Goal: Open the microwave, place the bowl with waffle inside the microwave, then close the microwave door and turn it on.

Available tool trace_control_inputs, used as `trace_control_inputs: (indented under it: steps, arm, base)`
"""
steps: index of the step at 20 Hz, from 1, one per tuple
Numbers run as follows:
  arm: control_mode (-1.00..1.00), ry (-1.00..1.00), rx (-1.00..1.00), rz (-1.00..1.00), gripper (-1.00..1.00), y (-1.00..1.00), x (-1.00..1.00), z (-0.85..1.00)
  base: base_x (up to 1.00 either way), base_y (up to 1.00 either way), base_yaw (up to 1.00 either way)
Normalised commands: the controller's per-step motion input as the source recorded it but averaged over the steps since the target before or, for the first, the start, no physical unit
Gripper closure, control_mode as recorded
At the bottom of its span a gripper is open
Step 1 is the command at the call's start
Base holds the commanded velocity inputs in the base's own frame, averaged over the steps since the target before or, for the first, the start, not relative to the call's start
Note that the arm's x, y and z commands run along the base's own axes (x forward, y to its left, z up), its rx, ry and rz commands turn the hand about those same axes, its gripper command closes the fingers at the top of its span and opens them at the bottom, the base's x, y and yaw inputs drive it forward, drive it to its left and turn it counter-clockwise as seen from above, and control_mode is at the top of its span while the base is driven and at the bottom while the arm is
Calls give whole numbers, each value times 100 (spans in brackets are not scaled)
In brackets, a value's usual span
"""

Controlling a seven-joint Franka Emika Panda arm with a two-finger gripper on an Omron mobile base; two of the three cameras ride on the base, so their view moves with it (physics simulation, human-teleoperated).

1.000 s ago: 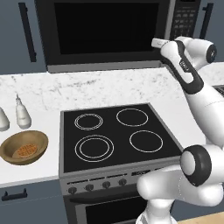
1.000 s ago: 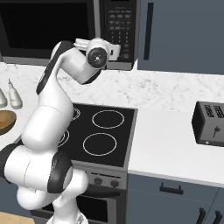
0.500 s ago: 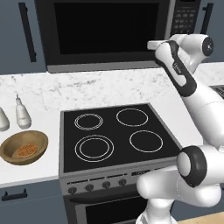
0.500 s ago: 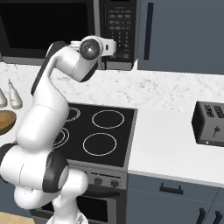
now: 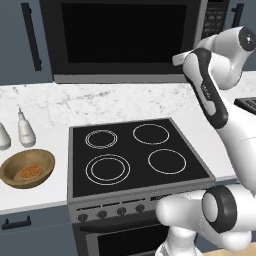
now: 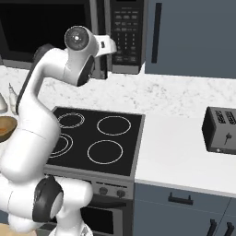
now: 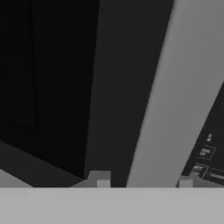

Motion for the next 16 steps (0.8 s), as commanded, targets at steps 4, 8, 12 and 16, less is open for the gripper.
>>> trace_control_inputs:
  steps: [4, 8, 12, 16]
  arm:
    - [-100, 0, -24, 1, 100, 100, -100, 0]
    - [-100, 0, -24, 0, 100, 100, -100, 0]
    - [-100, 0, -24, 0, 100, 100, -100, 0]
    - [-100, -1, -21, 0, 100, 100, -100, 0]
  base:
    - [0, 0, 0]
    - [0, 0, 0]
    - [0, 0, 0]
    - [0, 0, 0]
